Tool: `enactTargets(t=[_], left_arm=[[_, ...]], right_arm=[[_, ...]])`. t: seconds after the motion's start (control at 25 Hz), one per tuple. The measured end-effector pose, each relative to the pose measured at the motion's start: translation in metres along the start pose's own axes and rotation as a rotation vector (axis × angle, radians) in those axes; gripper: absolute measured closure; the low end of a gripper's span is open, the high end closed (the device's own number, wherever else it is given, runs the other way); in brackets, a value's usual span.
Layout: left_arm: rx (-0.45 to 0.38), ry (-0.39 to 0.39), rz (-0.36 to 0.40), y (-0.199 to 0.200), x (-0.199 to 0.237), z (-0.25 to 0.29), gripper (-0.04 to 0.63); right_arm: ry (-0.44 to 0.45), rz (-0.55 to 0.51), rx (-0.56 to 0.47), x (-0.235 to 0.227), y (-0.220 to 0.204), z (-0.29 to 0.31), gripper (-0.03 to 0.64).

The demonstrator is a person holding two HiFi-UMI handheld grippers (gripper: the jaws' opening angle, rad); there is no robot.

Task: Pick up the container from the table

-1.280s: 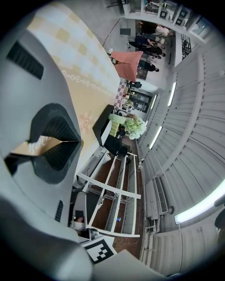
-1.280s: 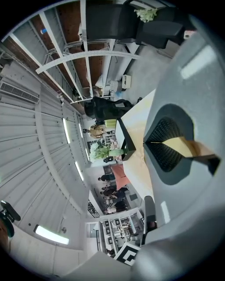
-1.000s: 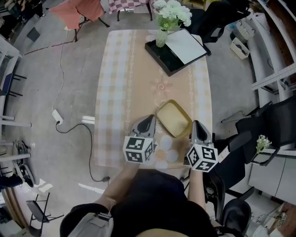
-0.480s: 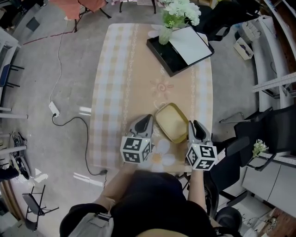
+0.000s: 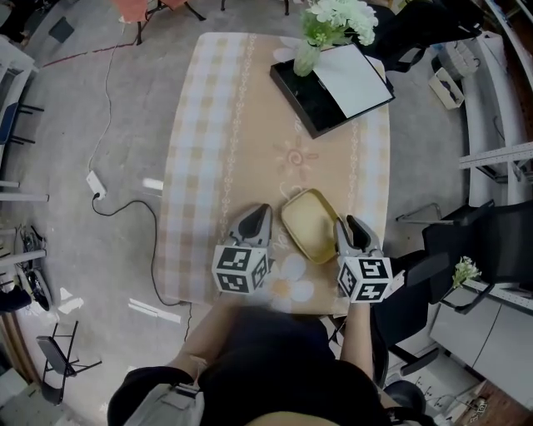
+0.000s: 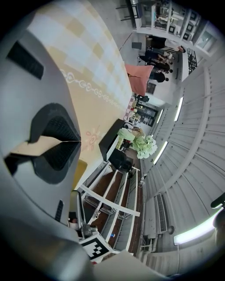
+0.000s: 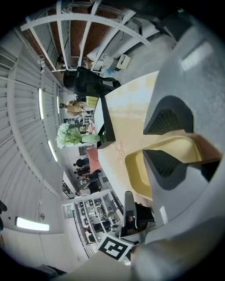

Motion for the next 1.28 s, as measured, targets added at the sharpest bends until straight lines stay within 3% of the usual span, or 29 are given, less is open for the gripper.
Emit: enactTargets(t=[0.44, 0.72, 0.88, 1.28], left_arm=[[-0.004, 0.012, -0.057, 0.002, 0.012, -0.002, 0.586], [-0.004, 0.004, -0.066, 0.001, 0.013, -0.002, 0.585], [-0.003, -0.005, -0.064, 0.001, 0.009, -0.001, 0.584], [-0.007, -0.011, -0.047, 0.001, 0.005, -0.005, 0.584]], right_arm=[[0.056, -0.158, 0.134, 0.001, 0.008, 0.024, 0.511], [0.07, -0.181, 0.204, 0.001, 0.004, 0.032, 0.513], [0.058, -0.21, 0.243, 0.003, 0.001, 0.035, 0.566], [0.049, -0.2, 0.239, 0.006, -0.001, 0.035, 0.594]])
Point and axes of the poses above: the fingertips, and each gripper's own axes: z forward along the fingers, x to its left, y out of its top, the point moved 7 cm from there along -z, backward along the fingers, and after that the axes turned 14 degrees about x, right-handed, at the moved point
